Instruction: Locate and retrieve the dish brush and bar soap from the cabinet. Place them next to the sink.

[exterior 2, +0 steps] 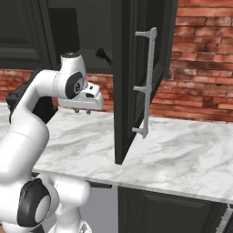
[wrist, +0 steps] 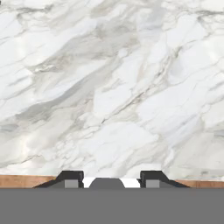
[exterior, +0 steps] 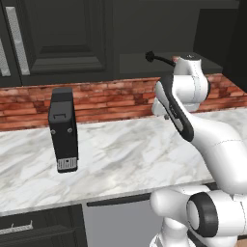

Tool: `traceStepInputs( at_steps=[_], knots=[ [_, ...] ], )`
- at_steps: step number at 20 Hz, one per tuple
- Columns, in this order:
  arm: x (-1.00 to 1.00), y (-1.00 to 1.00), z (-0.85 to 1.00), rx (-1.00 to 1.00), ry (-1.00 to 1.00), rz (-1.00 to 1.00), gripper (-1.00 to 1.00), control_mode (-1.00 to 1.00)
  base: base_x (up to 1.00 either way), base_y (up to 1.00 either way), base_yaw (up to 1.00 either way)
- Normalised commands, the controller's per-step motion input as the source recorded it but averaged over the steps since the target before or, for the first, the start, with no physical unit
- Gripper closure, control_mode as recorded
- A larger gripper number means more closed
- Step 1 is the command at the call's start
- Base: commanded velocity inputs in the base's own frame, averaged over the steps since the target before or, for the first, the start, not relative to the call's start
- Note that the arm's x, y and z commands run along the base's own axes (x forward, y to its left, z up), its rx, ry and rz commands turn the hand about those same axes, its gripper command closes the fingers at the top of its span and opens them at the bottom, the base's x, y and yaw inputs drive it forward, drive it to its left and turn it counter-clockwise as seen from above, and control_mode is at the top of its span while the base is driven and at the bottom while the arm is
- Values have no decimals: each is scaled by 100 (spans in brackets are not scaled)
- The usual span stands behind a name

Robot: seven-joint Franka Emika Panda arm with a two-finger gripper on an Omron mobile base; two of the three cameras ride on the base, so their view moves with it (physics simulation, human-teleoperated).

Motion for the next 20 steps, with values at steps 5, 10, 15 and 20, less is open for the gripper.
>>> traceStepInputs(
  at_steps=[5, 10, 15, 20],
  knots=[
    [-8, 0, 1, 0, -1, 0, -100, -100, 0, 0, 0],
    [-14, 0, 18, -1, -11, 0, -100, -100, 0, 0, 0],
    [-4, -21, 25, -4, -24, 0, -100, -100, 0, 0, 0],
    [1, -28, 25, -4, -14, -2, -100, -100, 0, 0, 0]
  ],
)
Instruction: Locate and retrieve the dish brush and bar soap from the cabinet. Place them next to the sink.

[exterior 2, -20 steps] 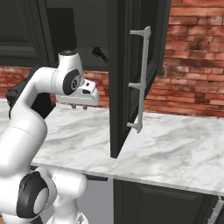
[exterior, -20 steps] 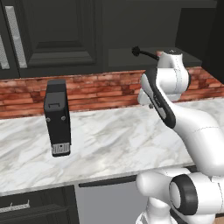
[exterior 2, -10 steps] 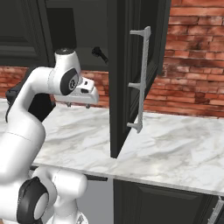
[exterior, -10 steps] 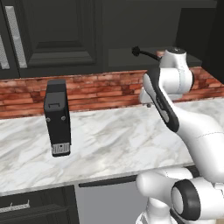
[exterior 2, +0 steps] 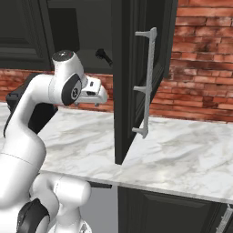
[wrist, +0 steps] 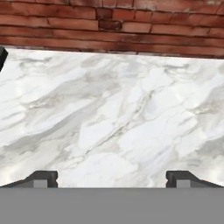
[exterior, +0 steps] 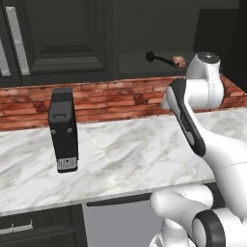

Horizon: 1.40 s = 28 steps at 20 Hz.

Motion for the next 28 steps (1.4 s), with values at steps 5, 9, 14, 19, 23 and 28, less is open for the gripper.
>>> traceStepInputs(
  at_steps=[5, 9, 14, 19, 23, 28],
  knots=[
    [5, -26, 40, -5, -6, -3, -100, -100, 0, 0, 0],
    [17, -26, 36, -3, -4, -4, -100, -100, 0, 0, 0],
    [37, -16, 19, 2, -12, -2, -100, -100, 0, 0, 0],
    [34, 0, 14, 0, -16, 0, -100, -100, 0, 0, 0],
    [33, 0, 17, 0, -9, 0, -100, -100, 0, 0, 0],
    [29, -1, 23, 0, -5, 0, -100, -100, 0, 0, 0]
  ],
)
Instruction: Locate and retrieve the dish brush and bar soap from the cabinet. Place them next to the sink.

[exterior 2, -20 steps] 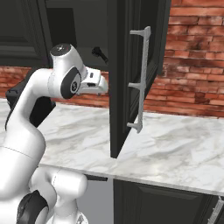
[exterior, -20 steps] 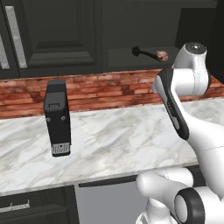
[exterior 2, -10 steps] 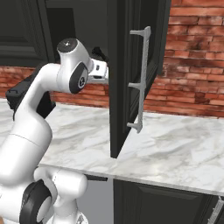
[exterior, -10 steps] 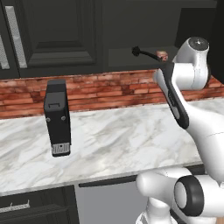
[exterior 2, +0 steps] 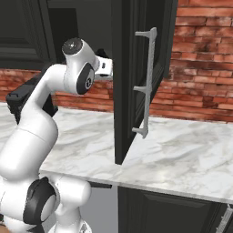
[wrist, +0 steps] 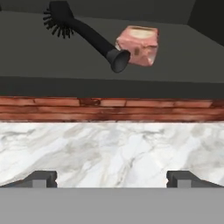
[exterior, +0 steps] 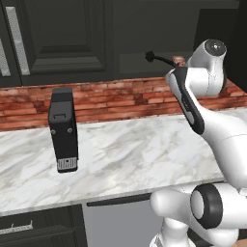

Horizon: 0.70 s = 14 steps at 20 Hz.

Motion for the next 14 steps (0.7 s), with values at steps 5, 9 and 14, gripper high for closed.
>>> traceStepInputs(
  at_steps=[5, 9, 14],
  knots=[
    [27, -5, 17, 1, -2, 1, -100, -100, 0, 0, 0],
    [47, -4, 0, 5, -1, 0, -100, -100, 0, 0, 0],
    [48, -5, 0, 3, 0, 1, -100, -100, 0, 0, 0]
  ],
)
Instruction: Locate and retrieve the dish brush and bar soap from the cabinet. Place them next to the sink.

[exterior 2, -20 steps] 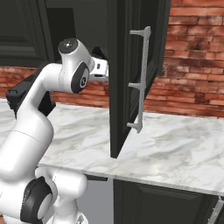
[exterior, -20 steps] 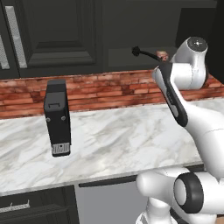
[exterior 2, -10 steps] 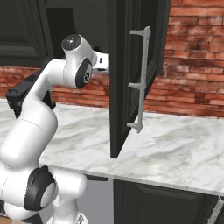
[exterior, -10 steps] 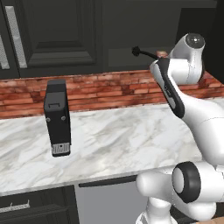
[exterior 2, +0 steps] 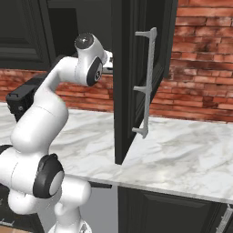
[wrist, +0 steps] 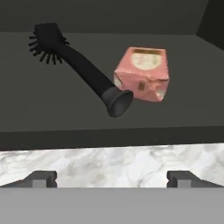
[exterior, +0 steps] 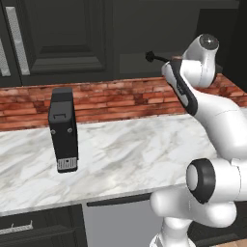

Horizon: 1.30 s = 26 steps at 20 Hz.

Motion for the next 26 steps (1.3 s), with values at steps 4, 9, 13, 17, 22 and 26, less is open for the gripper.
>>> traceStepInputs(
  at_steps=[4, 9, 13, 17, 22, 26],
  knots=[
    [34, -5, 18, 0, -1, 0, -100, -100, 0, 0, 0],
    [20, 0, 19, 0, -3, 0, -100, -100, 0, 0, 0],
    [28, 0, 1, 0, -4, 3, -100, -100, 0, 0, 0],
    [32, 0, -9, 0, -10, 8, -100, -100, 0, 0, 0],
    [37, 0, -1, 0, -3, 7, -100, -100, 0, 0, 0],
    [32, 0, 1, -1, 3, 5, -100, -100, 0, 0, 0]
  ],
)
